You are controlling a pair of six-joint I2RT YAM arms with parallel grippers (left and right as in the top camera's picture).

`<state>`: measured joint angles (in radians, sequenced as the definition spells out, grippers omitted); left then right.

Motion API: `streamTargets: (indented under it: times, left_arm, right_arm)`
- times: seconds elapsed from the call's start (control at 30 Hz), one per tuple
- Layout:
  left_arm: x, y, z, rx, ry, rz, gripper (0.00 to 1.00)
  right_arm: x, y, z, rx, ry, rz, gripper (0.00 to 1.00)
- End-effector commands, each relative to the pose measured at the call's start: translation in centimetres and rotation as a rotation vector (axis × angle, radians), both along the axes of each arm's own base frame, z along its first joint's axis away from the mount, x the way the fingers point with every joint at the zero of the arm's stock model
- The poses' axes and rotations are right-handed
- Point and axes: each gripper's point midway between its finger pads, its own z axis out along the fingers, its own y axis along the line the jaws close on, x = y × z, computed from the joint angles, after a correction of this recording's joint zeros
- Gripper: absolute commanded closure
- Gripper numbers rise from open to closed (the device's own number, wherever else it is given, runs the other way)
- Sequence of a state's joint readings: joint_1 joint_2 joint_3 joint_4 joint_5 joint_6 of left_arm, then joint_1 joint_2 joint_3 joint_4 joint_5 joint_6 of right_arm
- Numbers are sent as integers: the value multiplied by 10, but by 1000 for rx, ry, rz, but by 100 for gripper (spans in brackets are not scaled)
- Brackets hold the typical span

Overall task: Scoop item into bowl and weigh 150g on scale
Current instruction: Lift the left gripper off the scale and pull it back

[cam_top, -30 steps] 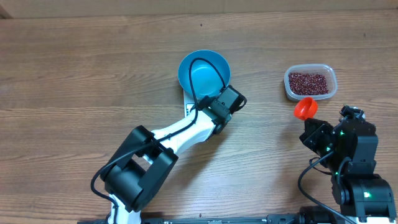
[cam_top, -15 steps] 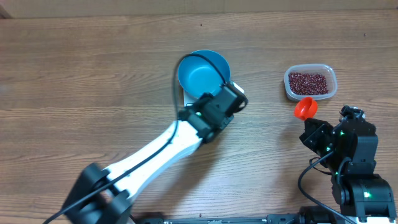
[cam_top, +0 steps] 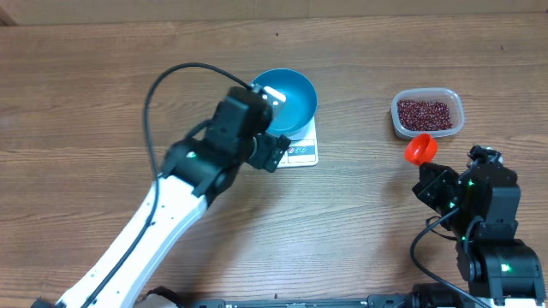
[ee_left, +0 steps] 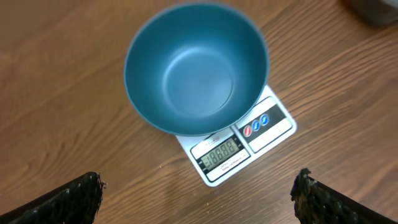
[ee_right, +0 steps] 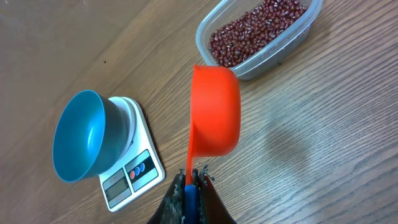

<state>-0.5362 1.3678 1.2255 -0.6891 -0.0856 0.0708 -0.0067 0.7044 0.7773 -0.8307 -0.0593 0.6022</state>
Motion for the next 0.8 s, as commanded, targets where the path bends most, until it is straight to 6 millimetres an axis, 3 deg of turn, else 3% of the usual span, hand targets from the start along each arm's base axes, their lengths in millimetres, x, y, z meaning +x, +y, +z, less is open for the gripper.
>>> streamTargets:
  times: [0.0,0.4,0.57,0.77]
  left_arm:
    - [-14,-6,22,-42,-38,-133,1]
    - [-37,4,9,-19,66,-125,1]
    - [-29,16,19,-68,44,-42,0]
    - [-19,46,31,-123,26,43,1]
  right_arm:
    - [2,-2,11,-7,-31,-12,96]
    - [2,-2,11,-7,-31,-12,96]
    - [2,-2,11,-7,-31,-12,96]
    - [2,-2,11,-7,-31,-12,96]
